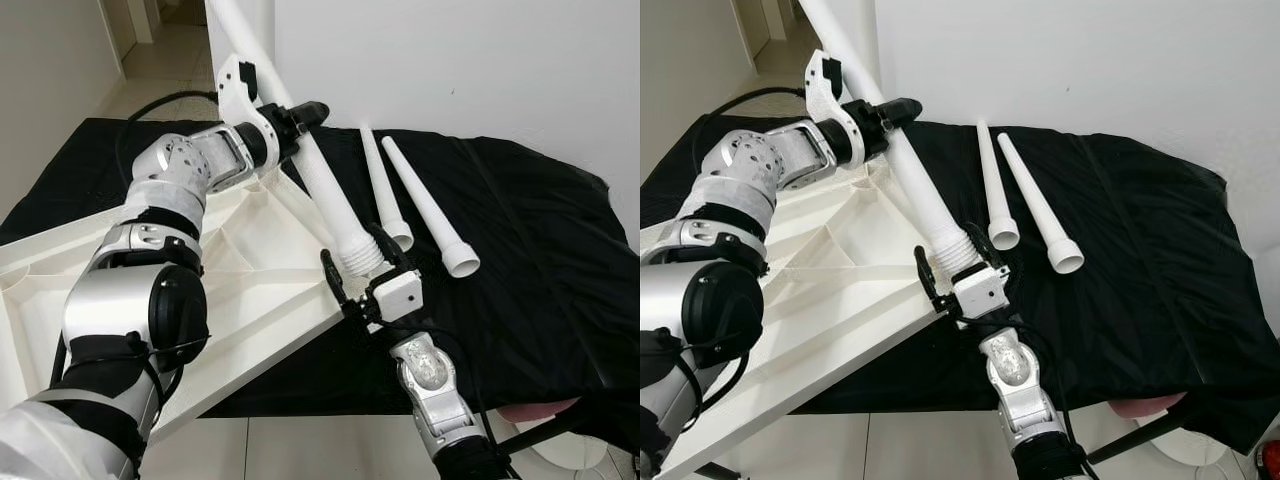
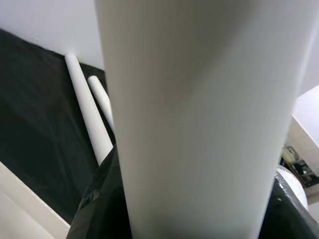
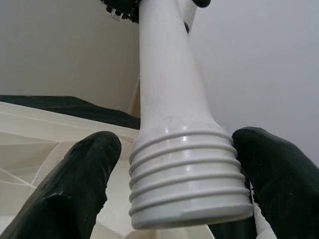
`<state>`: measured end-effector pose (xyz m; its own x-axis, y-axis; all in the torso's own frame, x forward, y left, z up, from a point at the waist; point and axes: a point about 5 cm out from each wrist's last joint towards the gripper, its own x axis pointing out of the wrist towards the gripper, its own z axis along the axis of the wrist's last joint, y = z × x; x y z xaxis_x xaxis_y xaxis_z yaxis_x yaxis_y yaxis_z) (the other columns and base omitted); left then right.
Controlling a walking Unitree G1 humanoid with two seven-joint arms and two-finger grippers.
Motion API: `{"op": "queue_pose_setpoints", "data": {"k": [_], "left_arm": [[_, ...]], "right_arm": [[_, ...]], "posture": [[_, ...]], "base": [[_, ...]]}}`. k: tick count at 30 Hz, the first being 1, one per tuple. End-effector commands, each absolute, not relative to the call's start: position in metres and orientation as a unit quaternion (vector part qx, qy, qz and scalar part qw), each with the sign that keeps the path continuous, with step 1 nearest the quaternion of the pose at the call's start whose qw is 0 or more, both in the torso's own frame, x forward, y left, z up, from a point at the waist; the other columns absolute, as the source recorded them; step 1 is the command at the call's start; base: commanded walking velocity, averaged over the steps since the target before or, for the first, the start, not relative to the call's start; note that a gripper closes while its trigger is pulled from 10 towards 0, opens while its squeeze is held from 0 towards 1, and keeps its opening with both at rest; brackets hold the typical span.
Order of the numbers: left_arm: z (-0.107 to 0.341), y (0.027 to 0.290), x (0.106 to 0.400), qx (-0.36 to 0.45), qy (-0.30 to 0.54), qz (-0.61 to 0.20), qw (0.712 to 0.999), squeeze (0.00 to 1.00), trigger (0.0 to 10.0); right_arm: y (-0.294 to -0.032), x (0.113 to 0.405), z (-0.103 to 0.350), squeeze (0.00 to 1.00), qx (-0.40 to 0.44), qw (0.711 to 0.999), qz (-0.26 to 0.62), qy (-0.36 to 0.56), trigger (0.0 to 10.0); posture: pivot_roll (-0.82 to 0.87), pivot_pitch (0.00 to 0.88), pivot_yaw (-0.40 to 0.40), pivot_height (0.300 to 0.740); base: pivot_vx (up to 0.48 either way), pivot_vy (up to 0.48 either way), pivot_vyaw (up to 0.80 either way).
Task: Building children table
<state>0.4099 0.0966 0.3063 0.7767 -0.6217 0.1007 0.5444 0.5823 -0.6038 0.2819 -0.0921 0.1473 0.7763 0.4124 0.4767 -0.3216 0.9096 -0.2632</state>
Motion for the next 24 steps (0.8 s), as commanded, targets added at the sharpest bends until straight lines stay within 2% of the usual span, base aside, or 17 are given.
{"op": "queue_pose_setpoints", "data": {"k": [1,6,7,13,16,21,24], "left_arm": [[0.317,0.094,0.410,-0.305,0.040,-0.330,0.892,0.00,10.0],[0.322,0.098,0.410,-0.279,0.009,-0.314,0.907,0.00,10.0],[0.323,0.099,0.410,-0.262,-0.002,-0.309,0.914,0.00,10.0],[0.329,0.097,0.408,-0.197,-0.055,-0.285,0.936,0.00,10.0],[0.329,0.096,0.408,-0.194,-0.056,-0.285,0.937,0.00,10.0],[0.338,0.095,0.398,-0.165,-0.140,-0.233,0.948,0.00,10.0],[0.336,0.092,0.395,-0.164,-0.147,-0.227,0.949,0.00,10.0]], "right_arm": [[-0.093,0.283,0.147,1.00,-0.073,0.943,0.193,-0.261,10.0],[-0.096,0.288,0.150,1.00,-0.065,0.951,0.186,-0.238,10.0],[-0.096,0.290,0.151,0.00,-0.059,0.953,0.188,-0.231,10.0],[-0.095,0.298,0.163,0.00,-0.062,0.959,0.180,-0.208,10.0],[-0.095,0.299,0.164,0.00,-0.066,0.959,0.179,-0.208,10.0],[-0.091,0.309,0.172,0.00,-0.076,0.964,0.185,-0.175,10.0],[-0.090,0.312,0.173,0.00,-0.077,0.966,0.183,-0.167,10.0]], "posture": [[-0.02,0.000,-0.030,0.740],[-0.02,0.000,-0.034,0.740],[-0.02,0.000,-0.036,0.740],[-0.02,0.000,-0.046,0.740],[-0.02,0.000,-0.046,0.740],[-0.01,0.000,-0.068,0.740],[-0.01,0.000,-0.073,0.740]], "base": [[0.000,0.000,0.00],[0.000,0.000,0.00],[0.000,0.000,0.00],[0.000,0.000,0.00],[0.000,0.000,0.00],[0.000,0.000,0.00],[0.000,0.000,0.00]]}}
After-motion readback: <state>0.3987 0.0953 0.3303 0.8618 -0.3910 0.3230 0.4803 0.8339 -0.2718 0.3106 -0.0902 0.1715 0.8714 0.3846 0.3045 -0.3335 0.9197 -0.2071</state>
